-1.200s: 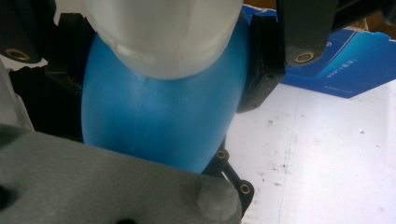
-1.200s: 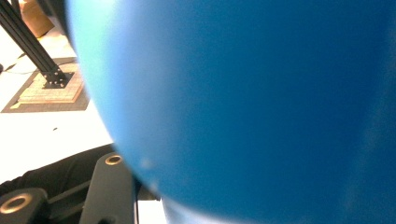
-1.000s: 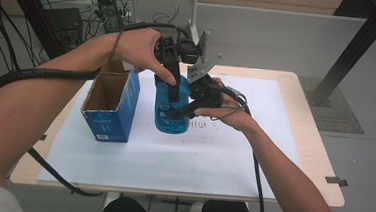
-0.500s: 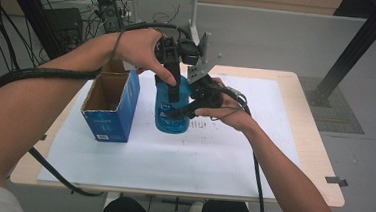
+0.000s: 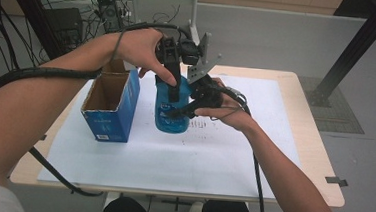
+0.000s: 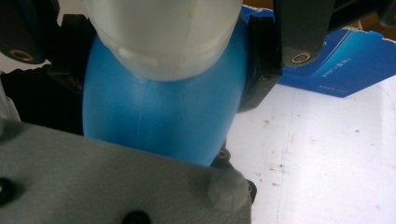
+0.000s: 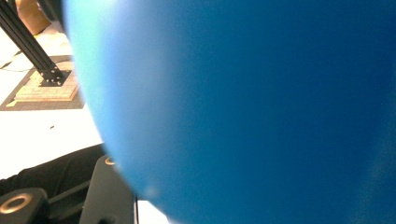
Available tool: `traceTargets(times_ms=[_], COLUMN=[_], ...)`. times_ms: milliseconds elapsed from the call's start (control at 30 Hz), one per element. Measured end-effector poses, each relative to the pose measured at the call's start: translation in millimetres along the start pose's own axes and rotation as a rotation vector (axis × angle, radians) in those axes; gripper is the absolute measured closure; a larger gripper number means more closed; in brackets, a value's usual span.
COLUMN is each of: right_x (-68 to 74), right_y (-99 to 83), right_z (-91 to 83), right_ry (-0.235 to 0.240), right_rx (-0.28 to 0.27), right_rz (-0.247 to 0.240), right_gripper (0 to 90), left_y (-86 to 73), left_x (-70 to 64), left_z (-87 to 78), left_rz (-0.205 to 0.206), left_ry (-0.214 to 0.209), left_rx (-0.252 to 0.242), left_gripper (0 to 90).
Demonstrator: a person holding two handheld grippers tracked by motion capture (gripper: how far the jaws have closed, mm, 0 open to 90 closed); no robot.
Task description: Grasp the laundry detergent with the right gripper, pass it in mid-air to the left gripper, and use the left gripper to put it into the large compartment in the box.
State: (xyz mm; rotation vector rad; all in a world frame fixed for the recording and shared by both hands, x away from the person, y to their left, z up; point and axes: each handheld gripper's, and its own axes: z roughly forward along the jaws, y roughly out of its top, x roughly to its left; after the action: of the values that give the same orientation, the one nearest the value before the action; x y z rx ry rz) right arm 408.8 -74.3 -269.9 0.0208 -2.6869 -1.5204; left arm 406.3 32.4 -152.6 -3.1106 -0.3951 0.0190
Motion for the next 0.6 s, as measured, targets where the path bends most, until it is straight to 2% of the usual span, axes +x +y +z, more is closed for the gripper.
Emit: traceTargets(times_ms=[333, 467, 600], right_x=[-0.9, -0.9, -0.2], right_y=[-0.5, -0.9, -1.4], right_z=[-0.4, 0.0, 0.2], right_ry=[-0.002, -0.001, 0.004], right_rx=[-0.002, 0.001, 0.005], right_rz=[0.000, -0.008, 0.005], right_gripper=[43.6, 43.3, 43.3], left_y=[-0.6, -0.5, -0.6], left_x=[-0.4, -0.5, -0.6], left_z=[0.2, 0.9, 1.4], left_rz=[0.001, 0.002, 0.000], left_ry=[0.005, -0.001, -0.002], left_rx=[-0.018, -0.009, -0.009], left_gripper=[34.4, 34.6, 34.7])
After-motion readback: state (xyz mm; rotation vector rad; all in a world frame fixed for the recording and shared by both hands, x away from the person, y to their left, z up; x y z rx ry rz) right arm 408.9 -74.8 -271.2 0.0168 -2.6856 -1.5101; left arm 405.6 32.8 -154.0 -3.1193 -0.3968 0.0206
